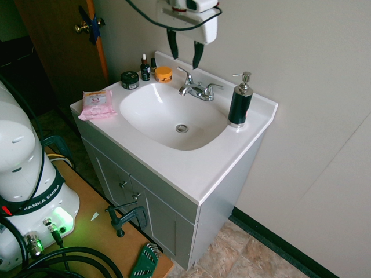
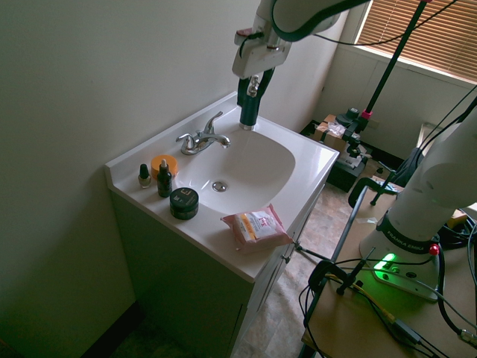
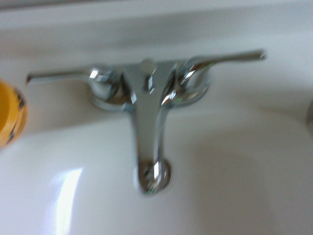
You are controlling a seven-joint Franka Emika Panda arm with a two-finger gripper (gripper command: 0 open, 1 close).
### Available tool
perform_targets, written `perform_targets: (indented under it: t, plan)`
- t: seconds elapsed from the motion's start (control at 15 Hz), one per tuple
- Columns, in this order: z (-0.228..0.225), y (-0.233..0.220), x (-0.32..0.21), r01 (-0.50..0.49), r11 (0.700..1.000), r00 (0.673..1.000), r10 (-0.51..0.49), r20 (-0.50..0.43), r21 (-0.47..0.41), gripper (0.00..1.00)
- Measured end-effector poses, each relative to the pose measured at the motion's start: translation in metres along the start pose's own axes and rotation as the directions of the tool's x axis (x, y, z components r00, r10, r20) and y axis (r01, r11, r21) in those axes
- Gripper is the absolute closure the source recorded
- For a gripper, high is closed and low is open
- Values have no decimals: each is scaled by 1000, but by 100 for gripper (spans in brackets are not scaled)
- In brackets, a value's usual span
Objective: Sanitize yourself
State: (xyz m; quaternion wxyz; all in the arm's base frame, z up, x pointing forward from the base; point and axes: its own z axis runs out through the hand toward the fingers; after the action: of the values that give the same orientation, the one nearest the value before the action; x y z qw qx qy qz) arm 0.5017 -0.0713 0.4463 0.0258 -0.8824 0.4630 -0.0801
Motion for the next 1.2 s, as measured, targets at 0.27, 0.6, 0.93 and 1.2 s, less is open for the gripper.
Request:
perform_targets:
  t: [0.27,0.6,0.93,1.2]
  plan:
    - [-18,-5,75,-91,996,995,91,-32,20,100]
    - [-17,-5,119,-147,989,988,148,-37,12,100]
    - [-10,10,137,-186,982,982,186,-34,4,100]
    - [-4,31,152,-215,977,976,215,-31,-6,100]
